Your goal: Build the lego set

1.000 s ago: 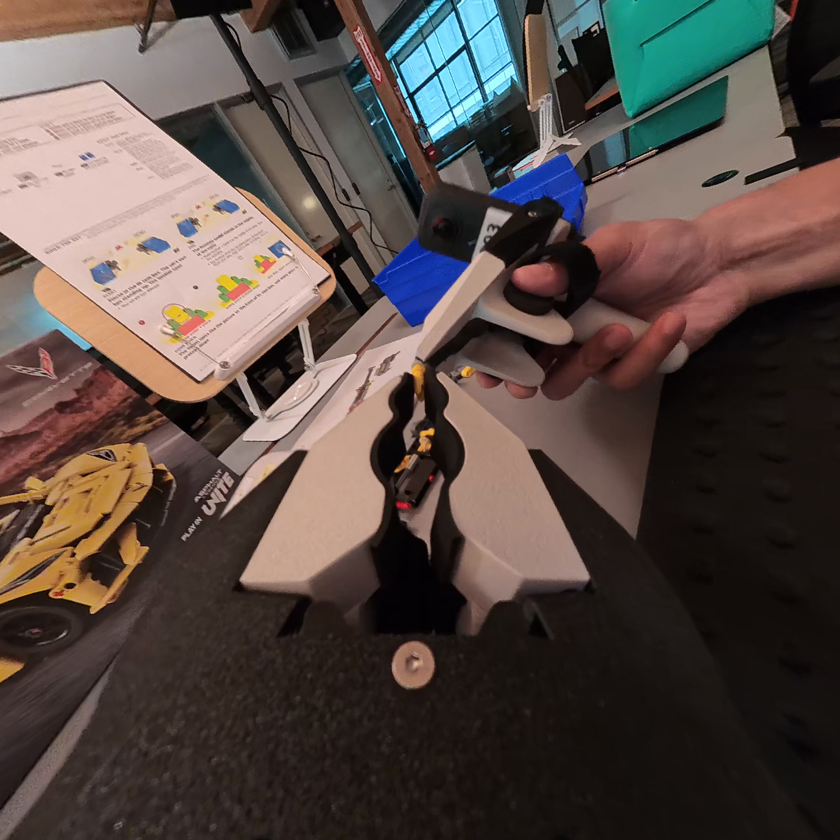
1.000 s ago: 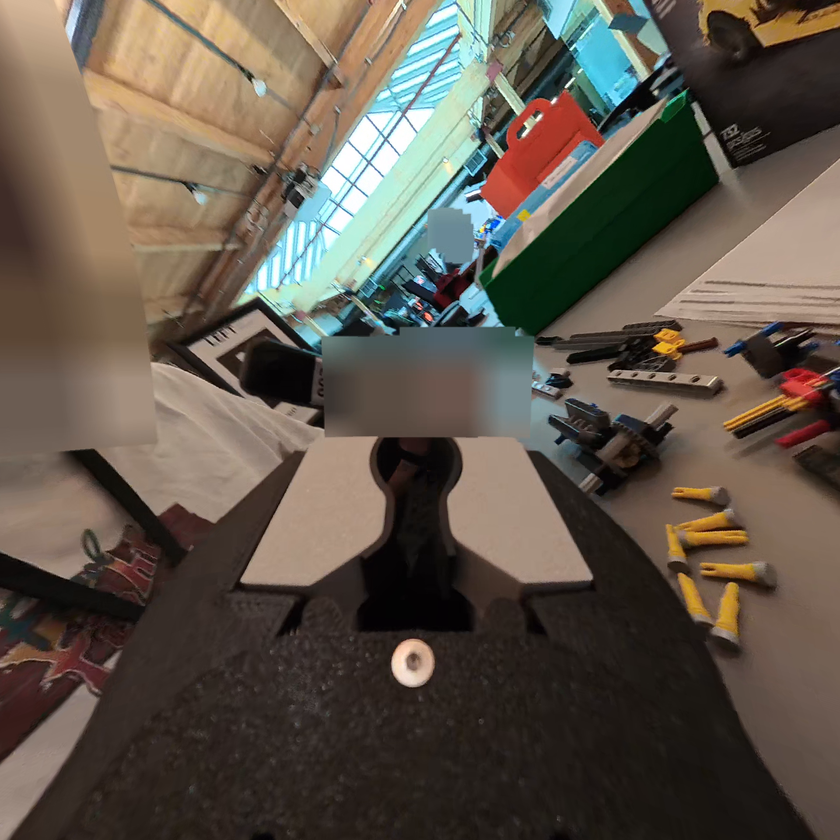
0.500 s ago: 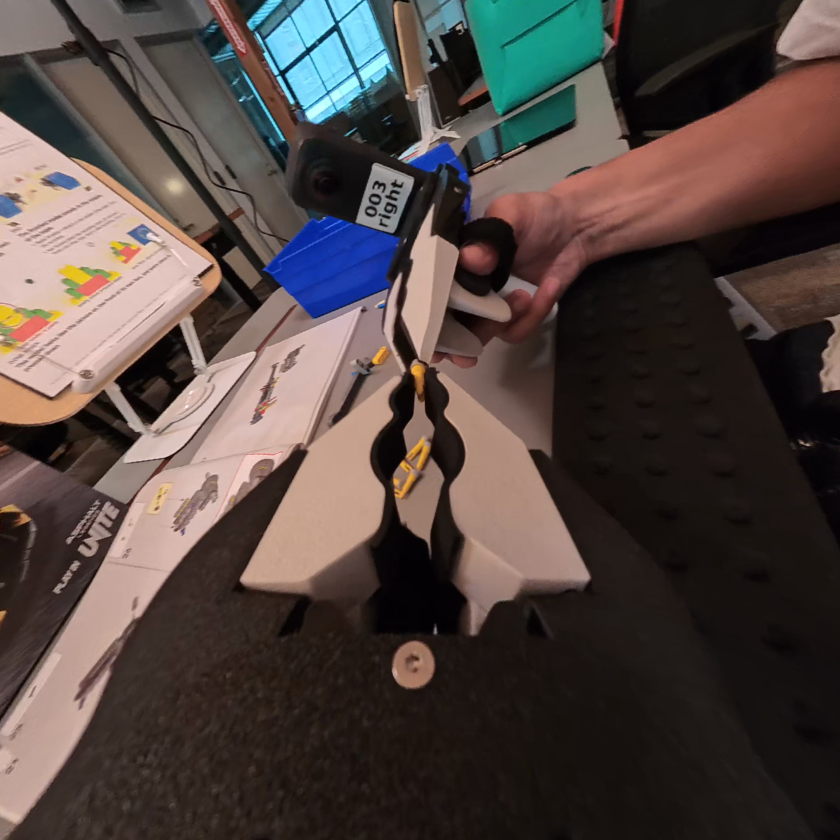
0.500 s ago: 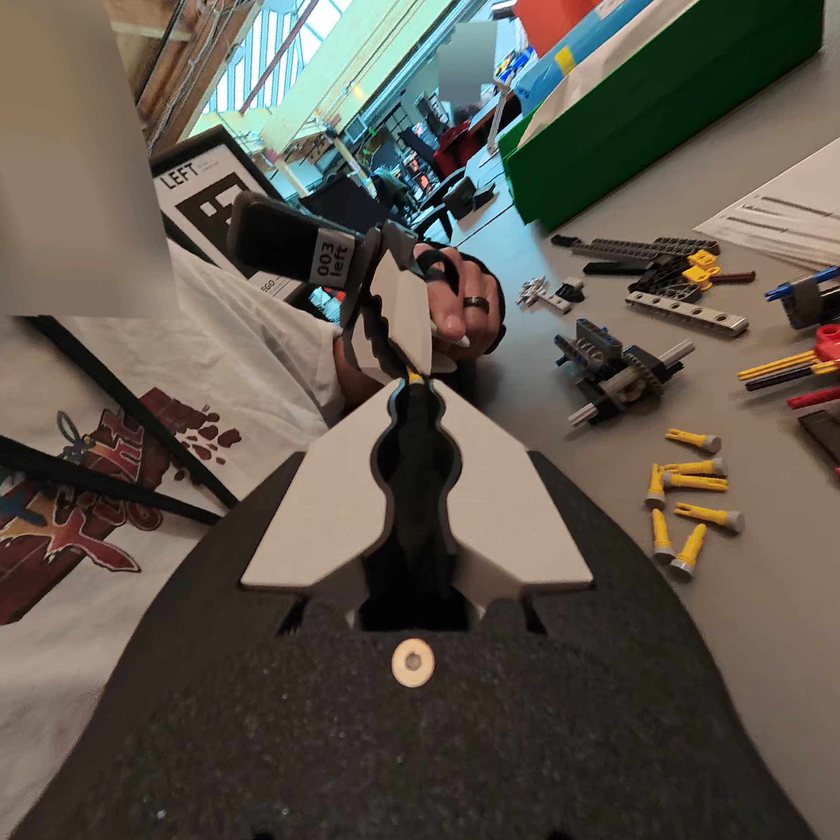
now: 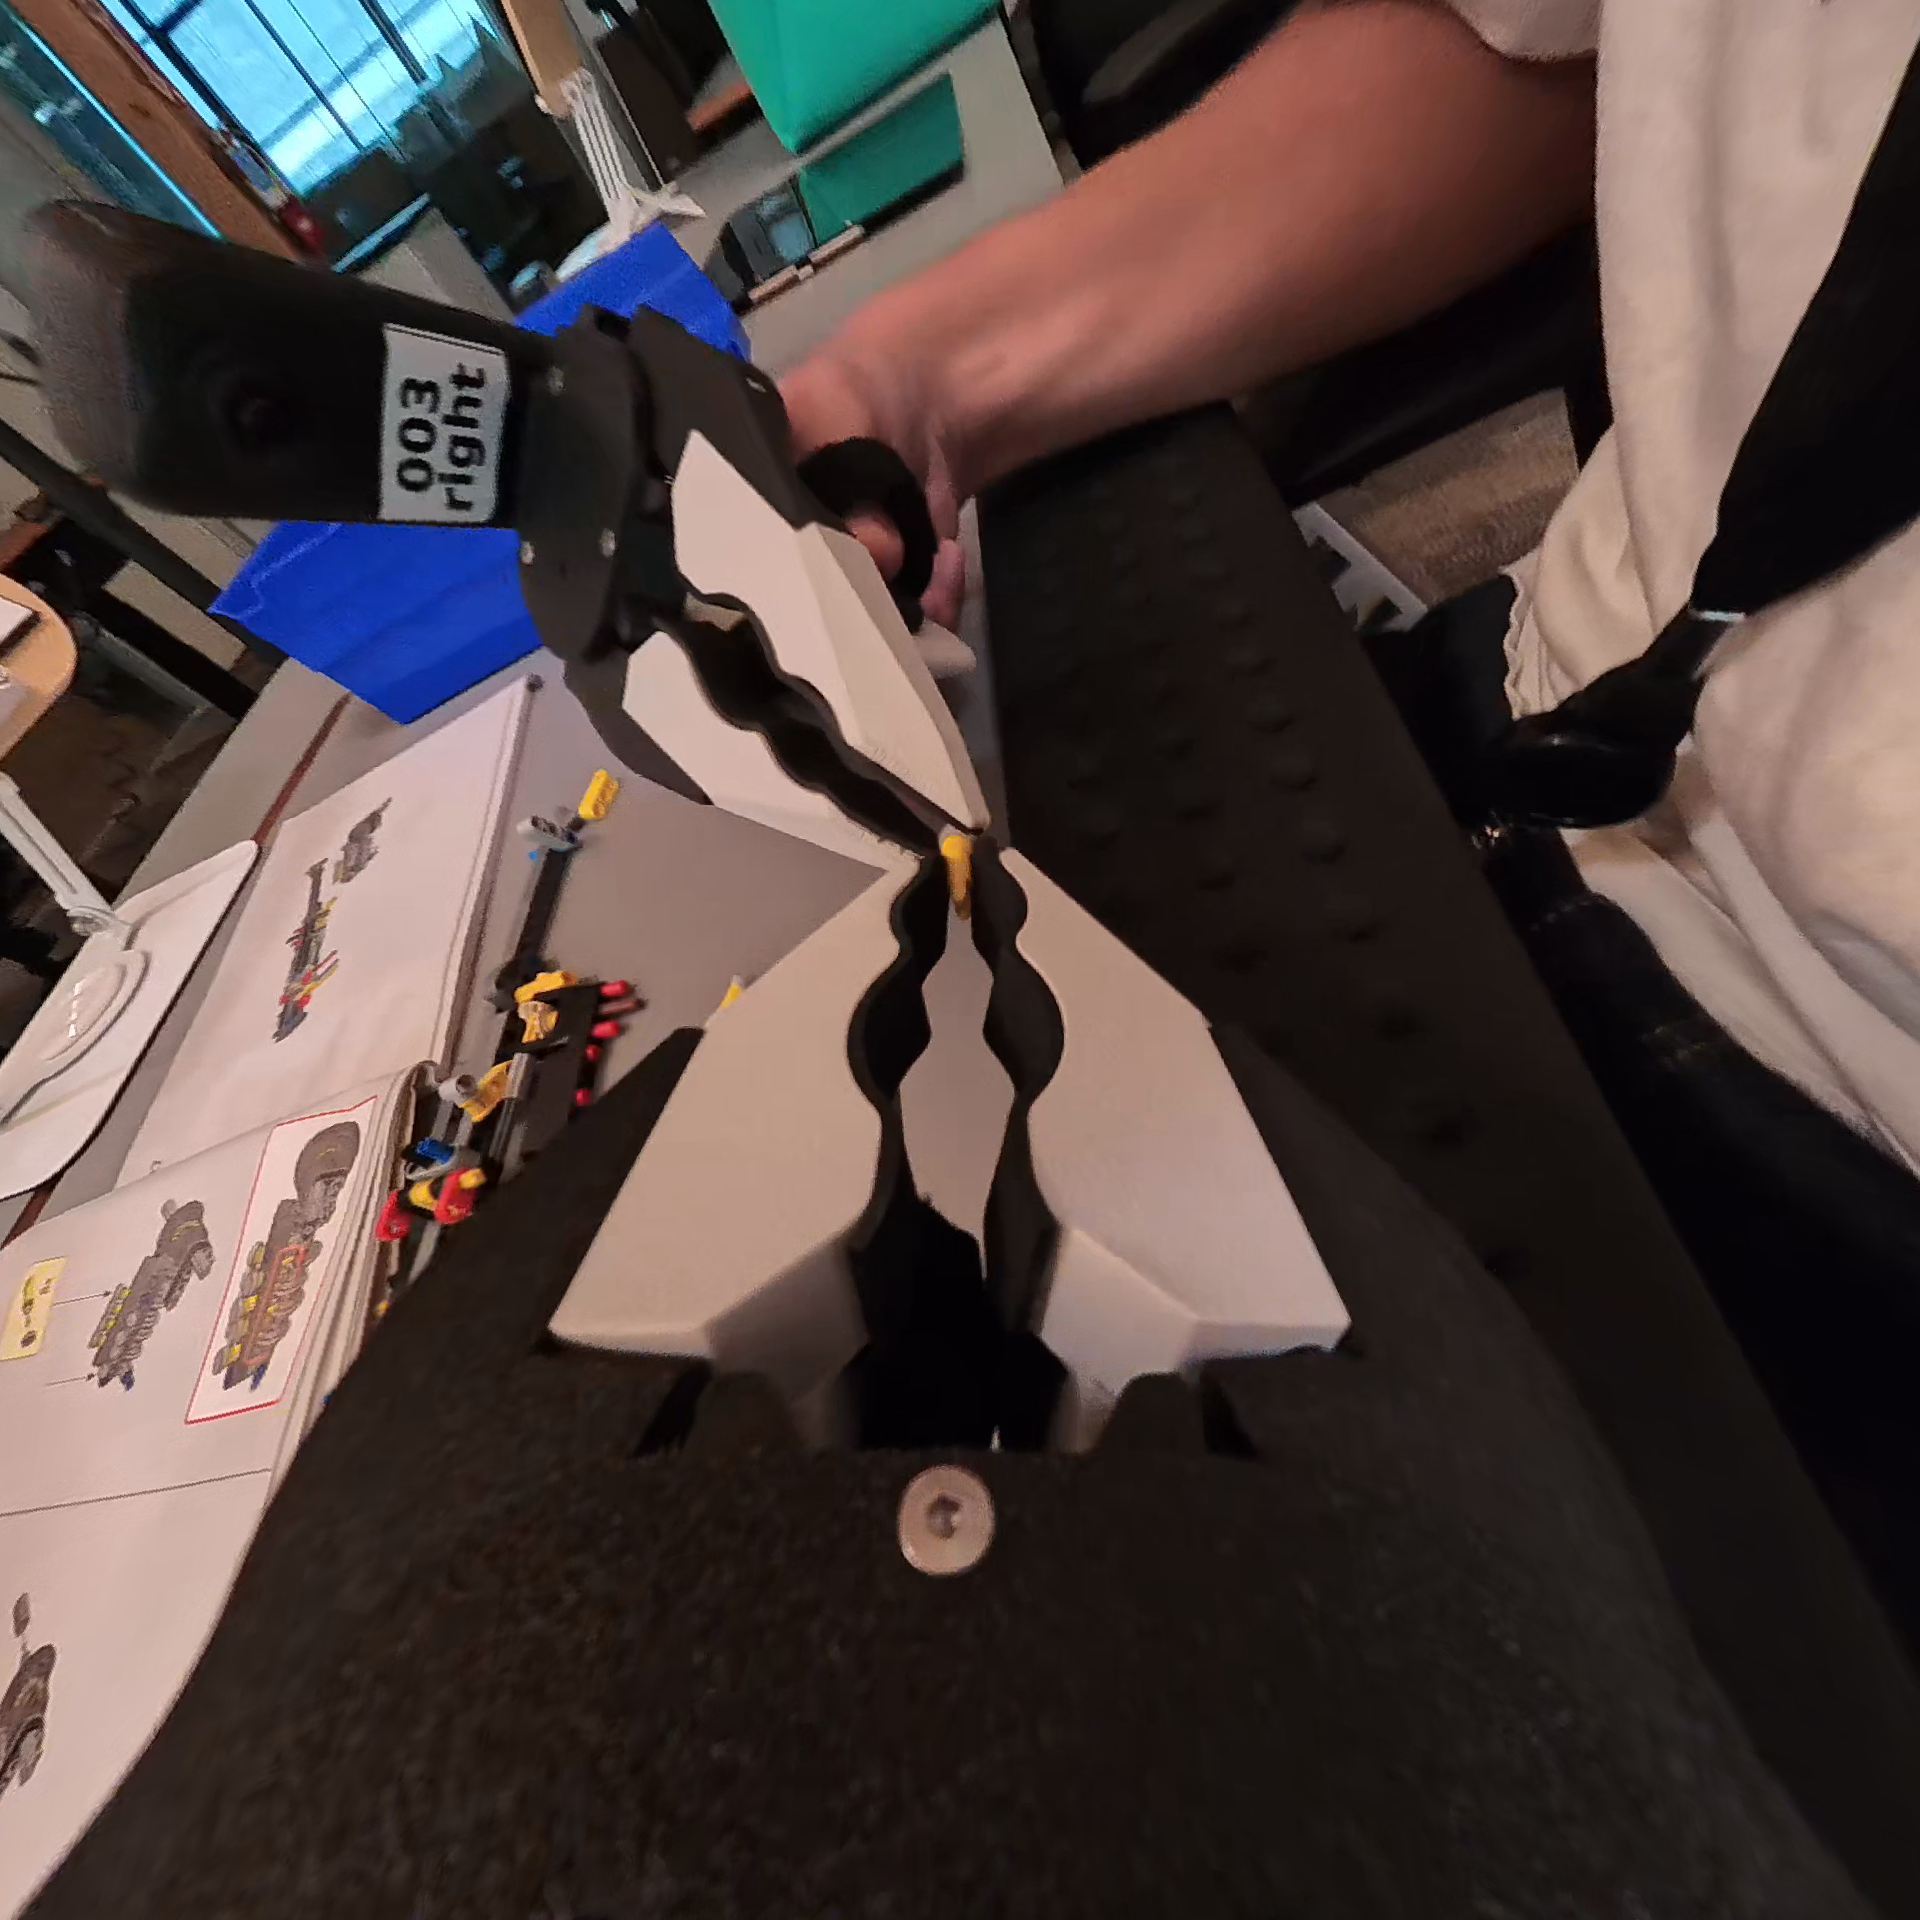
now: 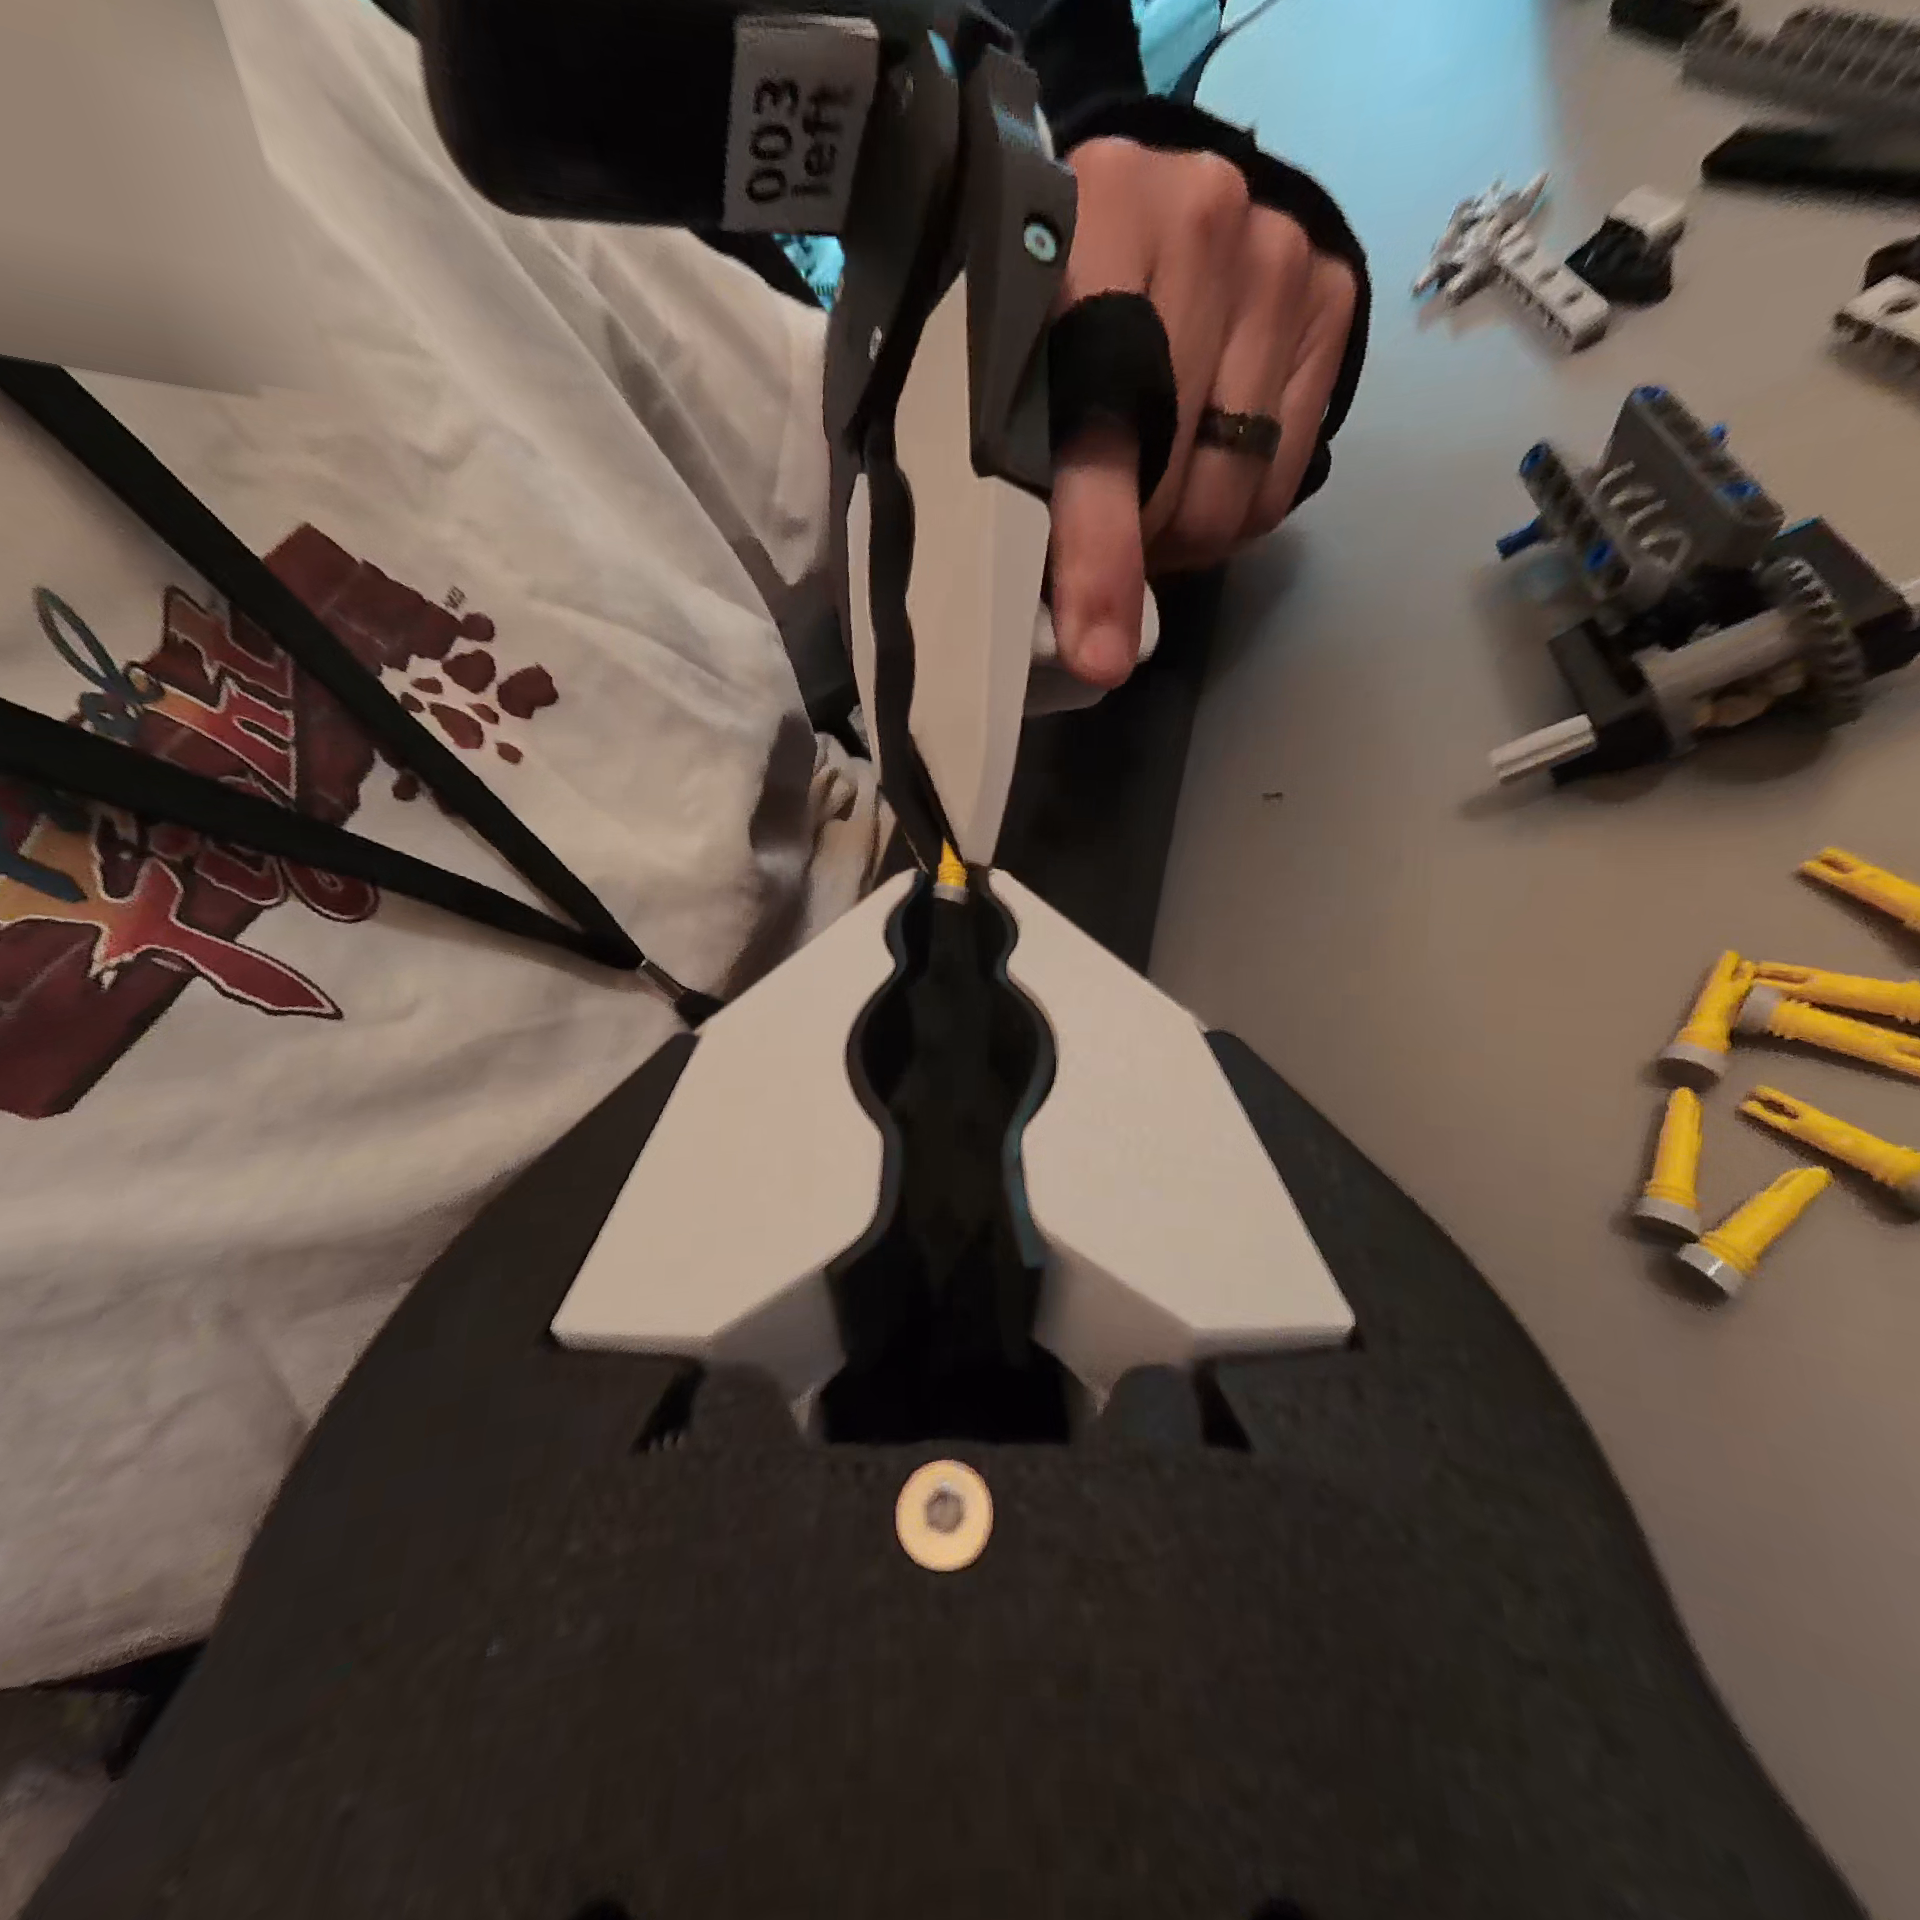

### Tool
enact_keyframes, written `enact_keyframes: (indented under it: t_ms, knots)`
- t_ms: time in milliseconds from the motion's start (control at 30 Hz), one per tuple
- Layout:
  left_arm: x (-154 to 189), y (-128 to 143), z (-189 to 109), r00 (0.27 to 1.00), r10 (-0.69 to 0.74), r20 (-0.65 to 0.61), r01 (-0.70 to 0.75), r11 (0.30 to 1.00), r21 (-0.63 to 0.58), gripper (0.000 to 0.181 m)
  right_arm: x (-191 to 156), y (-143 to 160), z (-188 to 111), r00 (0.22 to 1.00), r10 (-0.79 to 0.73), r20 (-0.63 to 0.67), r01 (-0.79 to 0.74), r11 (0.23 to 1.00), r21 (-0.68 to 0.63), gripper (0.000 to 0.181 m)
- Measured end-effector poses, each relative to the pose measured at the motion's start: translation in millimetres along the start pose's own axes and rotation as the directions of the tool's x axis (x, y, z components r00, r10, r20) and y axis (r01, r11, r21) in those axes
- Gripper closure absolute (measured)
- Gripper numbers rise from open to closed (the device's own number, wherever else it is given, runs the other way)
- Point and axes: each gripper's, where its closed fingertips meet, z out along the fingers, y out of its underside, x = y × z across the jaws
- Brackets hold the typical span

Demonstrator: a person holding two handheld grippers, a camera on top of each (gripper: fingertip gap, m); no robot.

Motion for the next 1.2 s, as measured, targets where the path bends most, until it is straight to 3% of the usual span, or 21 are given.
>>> enact_keyframes:
  t_ms: [100,300,500,700,1067,1200]
  knots:
    - [-2.7,5.8,1.7,0.999,0.024,0.026,-0.023,0.999,-0.033,0.177,6.4,1.2,-0.7,0.999,0.031,-0.009,-0.031,0.999,0.004,0.176]
    - [-26.6,3.7,-2.5,0.984,0.044,0.171,-0.040,0.999,-0.032,0.177,16.3,-19.0,-14.8,0.996,0.026,-0.080,-0.013,0.988,0.152,0.175]
    - [-24.9,-2.5,-2.4,0.986,0.037,0.165,-0.037,0.999,0.000,0.177,9.5,-19.2,-15.8,0.999,0.008,-0.051,0.000,0.988,0.153,0.175]
    - [-22.7,5.0,1.4,0.987,0.045,0.154,-0.039,0.998,-0.039,0.177,16.1,-12.4,-14.1,0.991,-0.046,-0.124,0.059,0.994,0.097,0.175]
    - [-40.4,-1.2,-5.7,0.966,0.040,0.254,-0.038,0.999,-0.013,0.177,15.3,-30.9,-21.9,0.987,-0.063,-0.146,0.091,0.976,0.198,0.169]
    - [-58.7,-2.2,-13.1,0.936,0.014,0.350,-0.014,1.000,-0.004,0.177,24.8,-43.5,-30.6,0.965,-0.068,-0.254,0.136,0.955,0.263,0.164]
